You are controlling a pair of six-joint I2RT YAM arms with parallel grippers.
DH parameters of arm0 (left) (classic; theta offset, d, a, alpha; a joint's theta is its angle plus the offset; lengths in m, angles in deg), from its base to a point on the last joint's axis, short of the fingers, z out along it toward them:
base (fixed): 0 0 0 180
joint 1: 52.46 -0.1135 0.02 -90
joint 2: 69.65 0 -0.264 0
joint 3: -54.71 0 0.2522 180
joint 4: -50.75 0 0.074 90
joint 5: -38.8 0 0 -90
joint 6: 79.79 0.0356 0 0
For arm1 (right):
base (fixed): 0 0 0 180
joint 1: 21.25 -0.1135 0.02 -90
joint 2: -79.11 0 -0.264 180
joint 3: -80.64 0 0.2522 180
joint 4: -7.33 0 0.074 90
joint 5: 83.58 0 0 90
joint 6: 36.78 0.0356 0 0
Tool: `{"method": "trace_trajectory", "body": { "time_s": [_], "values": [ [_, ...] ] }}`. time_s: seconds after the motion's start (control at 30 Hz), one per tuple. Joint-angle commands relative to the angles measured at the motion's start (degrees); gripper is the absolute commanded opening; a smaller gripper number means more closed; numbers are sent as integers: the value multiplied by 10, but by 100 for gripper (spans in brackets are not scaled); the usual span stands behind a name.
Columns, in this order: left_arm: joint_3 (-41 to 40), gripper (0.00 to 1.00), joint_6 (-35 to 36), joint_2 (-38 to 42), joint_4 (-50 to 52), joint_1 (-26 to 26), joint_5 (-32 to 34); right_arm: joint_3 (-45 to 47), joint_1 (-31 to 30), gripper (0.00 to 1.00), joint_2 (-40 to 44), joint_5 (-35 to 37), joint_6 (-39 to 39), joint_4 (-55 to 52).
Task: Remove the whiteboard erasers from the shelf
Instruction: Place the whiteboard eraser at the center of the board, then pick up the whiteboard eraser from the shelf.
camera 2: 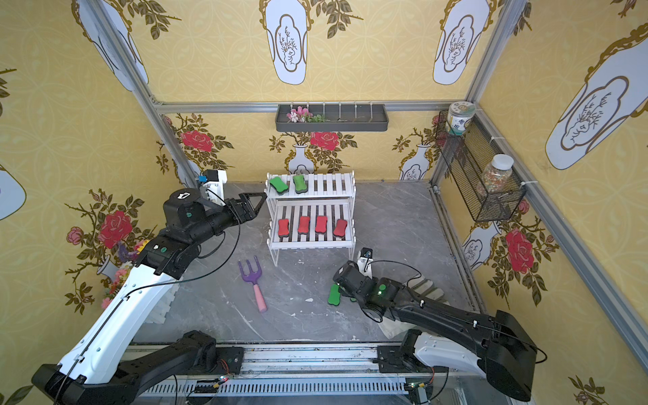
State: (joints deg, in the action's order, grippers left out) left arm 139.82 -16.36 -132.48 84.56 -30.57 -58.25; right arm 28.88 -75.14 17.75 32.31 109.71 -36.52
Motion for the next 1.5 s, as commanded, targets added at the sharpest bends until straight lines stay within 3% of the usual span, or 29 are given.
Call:
{"method": "trace_trajectory", "body": {
  "time_s": [0.0,0.17,0.47,0.67,0.9,1.2,1.47],
  "values": [
    [50,90,38,-32,52,23,43,-14,-1,73,5,24,-13,-28],
    [161,82,59,-112,109,80,111,-17,0,73,18,28,-11,-30],
    [345,77,82,-272,184,153,229,2,-1,72,29,21,-9,-33],
    [471,69,70,-375,264,167,281,24,0,72,58,15,-14,-33],
    [508,69,40,-420,291,167,298,49,2,73,101,14,-15,-36],
    [569,67,34,-481,345,178,365,71,10,73,156,15,-14,-55],
    [579,67,34,-498,346,178,359,83,15,73,185,15,-10,-70]
  ]
}}
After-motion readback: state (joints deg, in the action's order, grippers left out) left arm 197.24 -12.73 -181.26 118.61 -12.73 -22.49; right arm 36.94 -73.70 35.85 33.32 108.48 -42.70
